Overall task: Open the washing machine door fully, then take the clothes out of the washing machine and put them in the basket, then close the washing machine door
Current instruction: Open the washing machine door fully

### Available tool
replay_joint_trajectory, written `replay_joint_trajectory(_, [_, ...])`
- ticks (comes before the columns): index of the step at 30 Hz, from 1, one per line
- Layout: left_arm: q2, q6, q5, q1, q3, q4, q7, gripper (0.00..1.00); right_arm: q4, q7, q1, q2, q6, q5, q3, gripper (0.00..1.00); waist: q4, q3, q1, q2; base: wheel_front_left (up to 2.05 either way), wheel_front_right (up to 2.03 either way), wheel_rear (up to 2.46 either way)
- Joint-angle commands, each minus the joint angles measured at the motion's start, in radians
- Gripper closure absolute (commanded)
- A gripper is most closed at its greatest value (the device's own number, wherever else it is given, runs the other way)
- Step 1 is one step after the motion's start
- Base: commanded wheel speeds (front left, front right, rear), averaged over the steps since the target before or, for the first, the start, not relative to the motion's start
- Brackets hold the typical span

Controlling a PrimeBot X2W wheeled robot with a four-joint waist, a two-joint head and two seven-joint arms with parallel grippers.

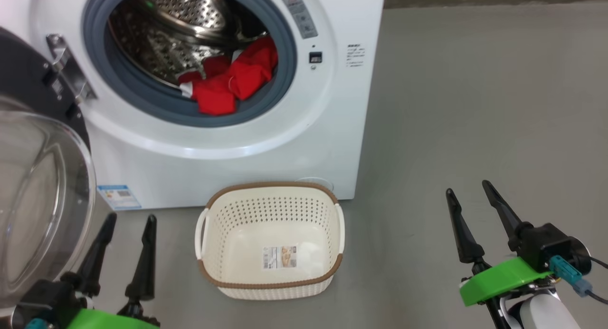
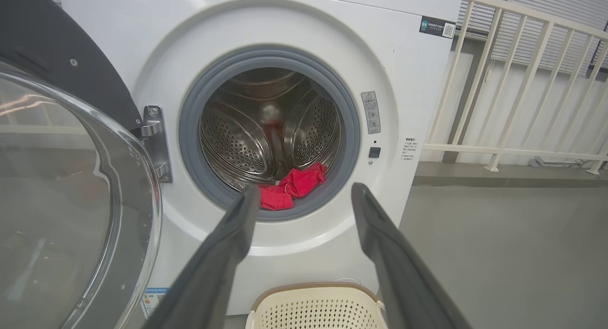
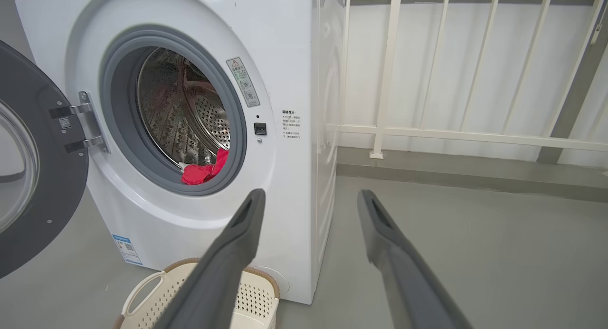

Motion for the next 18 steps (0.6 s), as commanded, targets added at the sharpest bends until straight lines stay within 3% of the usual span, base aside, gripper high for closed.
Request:
replay_joint_trajectory(1, [0.033, 0.002, 0.018, -0.010, 0.032, -0.016, -0.012, 0.00, -0.033, -0.009, -0.003, 0.000, 0.005, -0.013, 0.013, 0.00, -0.025, -0.025, 0.0000, -0.0001, 0.00, 0.00, 0.00])
replay_joint_trajectory(18, [0.035, 0.026, 0.029, 0.062, 0.028, 0.002, -0.019, 0.00, -0.124, -0.009, 0.094, 0.000, 0.005, -0.031, -0.012, 0.00, -0.079, -0.035, 0.0000, -0.0001, 0.00, 0.00, 0.00])
